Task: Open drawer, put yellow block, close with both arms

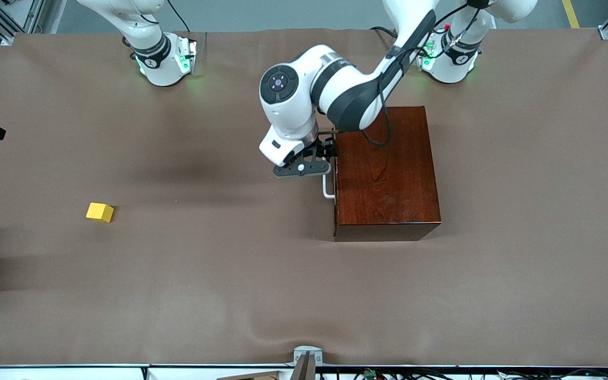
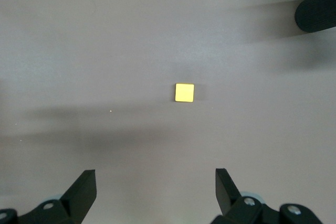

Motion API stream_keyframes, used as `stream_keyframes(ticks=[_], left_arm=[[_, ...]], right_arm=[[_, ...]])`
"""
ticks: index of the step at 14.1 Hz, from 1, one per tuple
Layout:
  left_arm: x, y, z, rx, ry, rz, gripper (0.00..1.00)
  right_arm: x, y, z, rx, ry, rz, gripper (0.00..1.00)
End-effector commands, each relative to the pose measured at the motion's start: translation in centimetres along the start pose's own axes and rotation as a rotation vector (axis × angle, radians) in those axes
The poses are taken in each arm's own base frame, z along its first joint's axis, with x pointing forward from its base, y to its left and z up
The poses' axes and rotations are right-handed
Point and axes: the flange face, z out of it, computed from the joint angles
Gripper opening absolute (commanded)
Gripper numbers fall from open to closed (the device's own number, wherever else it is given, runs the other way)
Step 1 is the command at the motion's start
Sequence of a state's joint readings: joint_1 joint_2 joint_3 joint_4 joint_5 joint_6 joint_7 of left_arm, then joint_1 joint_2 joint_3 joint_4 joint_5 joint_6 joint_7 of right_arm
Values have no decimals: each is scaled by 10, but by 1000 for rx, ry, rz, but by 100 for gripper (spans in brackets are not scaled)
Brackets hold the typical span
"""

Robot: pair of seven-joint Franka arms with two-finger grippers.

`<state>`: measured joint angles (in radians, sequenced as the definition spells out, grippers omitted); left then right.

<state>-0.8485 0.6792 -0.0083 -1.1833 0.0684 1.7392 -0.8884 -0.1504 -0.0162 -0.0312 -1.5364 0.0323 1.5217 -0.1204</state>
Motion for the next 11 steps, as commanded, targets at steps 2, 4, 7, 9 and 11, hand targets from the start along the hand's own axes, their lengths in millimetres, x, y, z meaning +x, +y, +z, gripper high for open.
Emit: stream_keyframes(ticks=[2,4,7,9,11], left_arm=[[-3,19,23,36,35,28,100],[-4,22,40,56,20,45,100],[-11,28,52,86,22,85,100],[-12,27,61,114,20,97,100],[-11,26,63,120,17,109,100]], right_arm=[[2,4,-3,-6,4,0,100],[3,5,-2,-1,2,0,100],[3,6,-2,-1,2,1,100],[3,6,-2,1,2,3,100],[3,6,-2,1,2,1,100]])
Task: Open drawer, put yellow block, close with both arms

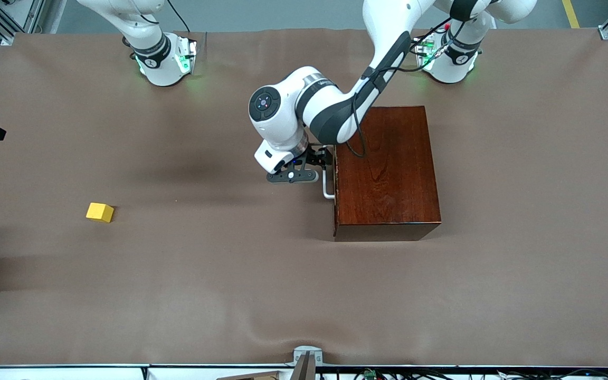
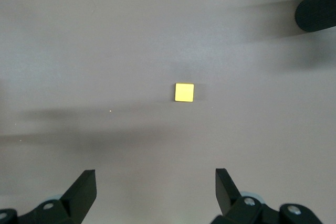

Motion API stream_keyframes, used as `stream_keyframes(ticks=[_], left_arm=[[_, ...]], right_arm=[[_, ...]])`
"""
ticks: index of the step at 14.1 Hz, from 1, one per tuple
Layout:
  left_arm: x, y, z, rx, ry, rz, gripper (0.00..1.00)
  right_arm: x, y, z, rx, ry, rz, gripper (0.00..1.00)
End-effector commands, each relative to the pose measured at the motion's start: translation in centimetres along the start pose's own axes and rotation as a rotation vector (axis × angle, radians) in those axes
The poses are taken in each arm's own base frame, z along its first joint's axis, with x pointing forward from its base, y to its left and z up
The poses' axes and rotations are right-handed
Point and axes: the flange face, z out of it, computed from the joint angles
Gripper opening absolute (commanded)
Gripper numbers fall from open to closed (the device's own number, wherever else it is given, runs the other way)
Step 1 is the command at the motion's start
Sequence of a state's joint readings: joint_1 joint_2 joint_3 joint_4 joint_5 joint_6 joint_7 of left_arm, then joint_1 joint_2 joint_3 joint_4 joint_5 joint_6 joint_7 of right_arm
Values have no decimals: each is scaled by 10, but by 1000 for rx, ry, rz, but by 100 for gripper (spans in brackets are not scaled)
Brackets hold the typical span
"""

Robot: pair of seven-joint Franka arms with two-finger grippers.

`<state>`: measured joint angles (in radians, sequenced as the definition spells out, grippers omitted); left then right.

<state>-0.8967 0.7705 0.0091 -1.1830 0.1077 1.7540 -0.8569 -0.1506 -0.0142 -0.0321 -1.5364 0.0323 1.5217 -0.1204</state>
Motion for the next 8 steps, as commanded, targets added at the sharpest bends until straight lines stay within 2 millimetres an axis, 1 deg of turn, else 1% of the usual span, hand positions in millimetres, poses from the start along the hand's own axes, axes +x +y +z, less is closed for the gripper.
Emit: stream_keyframes(ticks=[1,4,5,8], left_arm=[[1,2,8,40,15,46,100],[-3,6,13,61,24,62,100],[-5,8,18,68,15,62,100],[-6,9,19,68,8,50,100]], right_arm=[[2,5,-3,1,4,0,100],[2,5,-3,1,4,0,100],[2,5,-3,2,4,0,100],[2,5,-3,2,4,2,100]])
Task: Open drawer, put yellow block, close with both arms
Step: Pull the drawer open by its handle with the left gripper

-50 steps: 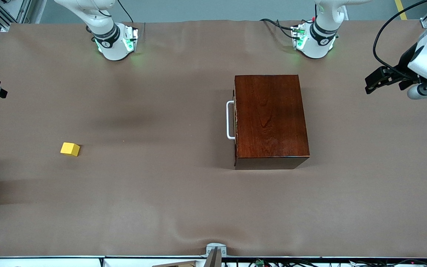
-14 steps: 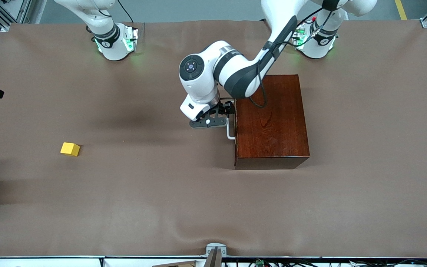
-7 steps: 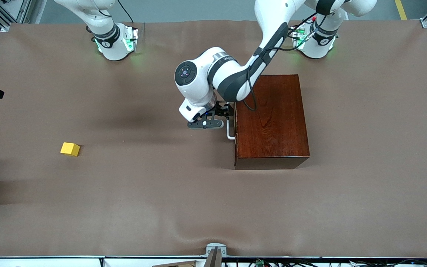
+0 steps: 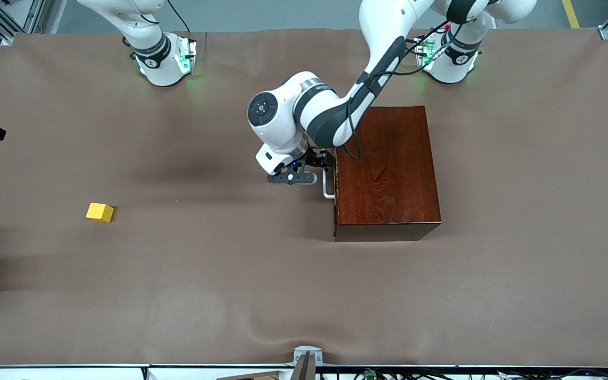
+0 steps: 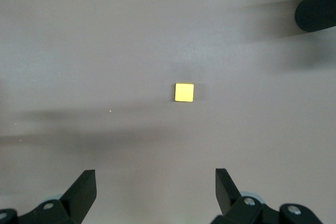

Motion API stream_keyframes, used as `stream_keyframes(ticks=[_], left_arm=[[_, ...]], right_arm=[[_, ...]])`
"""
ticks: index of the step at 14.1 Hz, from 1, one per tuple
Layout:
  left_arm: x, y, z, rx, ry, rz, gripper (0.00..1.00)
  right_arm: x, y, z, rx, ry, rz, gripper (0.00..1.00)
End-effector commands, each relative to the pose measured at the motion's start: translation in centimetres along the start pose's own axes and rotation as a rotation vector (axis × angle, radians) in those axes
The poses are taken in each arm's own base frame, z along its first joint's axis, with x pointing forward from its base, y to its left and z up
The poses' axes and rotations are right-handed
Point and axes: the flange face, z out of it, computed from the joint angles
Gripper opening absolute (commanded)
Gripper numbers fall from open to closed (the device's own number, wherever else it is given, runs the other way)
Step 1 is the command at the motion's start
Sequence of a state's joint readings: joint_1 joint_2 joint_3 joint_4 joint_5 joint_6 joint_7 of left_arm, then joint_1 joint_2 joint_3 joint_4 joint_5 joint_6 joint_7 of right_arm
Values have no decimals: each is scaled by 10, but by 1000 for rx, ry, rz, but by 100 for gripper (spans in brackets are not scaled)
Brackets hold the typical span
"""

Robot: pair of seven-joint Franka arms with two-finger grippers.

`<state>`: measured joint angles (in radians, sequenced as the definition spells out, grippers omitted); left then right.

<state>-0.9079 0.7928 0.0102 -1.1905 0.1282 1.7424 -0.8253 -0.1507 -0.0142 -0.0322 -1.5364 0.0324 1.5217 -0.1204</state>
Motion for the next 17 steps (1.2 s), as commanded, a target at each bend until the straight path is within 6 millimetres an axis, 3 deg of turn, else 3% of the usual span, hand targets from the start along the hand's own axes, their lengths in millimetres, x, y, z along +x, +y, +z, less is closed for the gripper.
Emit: stream_keyframes(ticks=[1,17], left_arm=[[-1,4,0,21,13,-13,100],[-1,38,-3,-157,62,-194,100]], right_arm=[[2,5,-3,2,4,2,100],[2,5,-3,2,4,2,100]])
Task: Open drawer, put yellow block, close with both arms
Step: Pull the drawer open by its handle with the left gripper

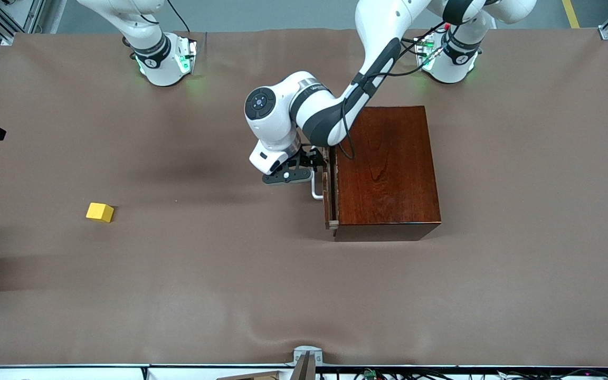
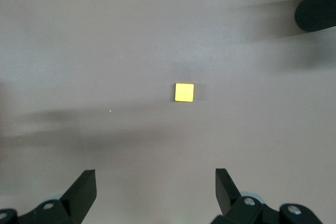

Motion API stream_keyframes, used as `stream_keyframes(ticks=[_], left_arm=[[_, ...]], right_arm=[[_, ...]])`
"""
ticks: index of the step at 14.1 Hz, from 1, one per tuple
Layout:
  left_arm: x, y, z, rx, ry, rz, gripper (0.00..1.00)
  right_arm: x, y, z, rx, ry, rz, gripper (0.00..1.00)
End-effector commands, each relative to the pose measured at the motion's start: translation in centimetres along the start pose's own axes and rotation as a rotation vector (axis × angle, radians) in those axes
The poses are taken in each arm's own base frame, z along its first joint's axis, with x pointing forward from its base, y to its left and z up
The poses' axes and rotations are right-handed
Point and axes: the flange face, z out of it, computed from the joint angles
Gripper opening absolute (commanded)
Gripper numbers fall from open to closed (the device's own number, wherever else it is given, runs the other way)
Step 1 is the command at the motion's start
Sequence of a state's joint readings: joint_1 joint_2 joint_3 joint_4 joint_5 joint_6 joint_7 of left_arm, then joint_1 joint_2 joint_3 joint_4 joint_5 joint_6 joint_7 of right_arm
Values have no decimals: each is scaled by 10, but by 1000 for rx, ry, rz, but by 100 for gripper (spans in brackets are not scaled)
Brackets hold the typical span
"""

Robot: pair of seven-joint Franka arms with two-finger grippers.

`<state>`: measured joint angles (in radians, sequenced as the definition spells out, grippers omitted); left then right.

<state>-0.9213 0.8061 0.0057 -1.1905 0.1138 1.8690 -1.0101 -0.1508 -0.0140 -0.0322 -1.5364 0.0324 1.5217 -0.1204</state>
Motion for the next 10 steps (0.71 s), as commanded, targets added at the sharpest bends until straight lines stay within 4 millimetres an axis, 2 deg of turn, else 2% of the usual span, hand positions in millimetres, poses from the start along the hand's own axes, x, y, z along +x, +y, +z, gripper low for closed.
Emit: stream_keyframes(ticks=[1,3,10], left_arm=[[-4,18,2,-65,-1,-28,100],[-11,24,0,-77,-1,-20,100],[-17,34,1,-114,-4,-63,100]], right_arm=[[2,5,-3,2,4,1,100],[2,5,-3,2,4,1,100],[2,4,-2,4,3,1,100]])
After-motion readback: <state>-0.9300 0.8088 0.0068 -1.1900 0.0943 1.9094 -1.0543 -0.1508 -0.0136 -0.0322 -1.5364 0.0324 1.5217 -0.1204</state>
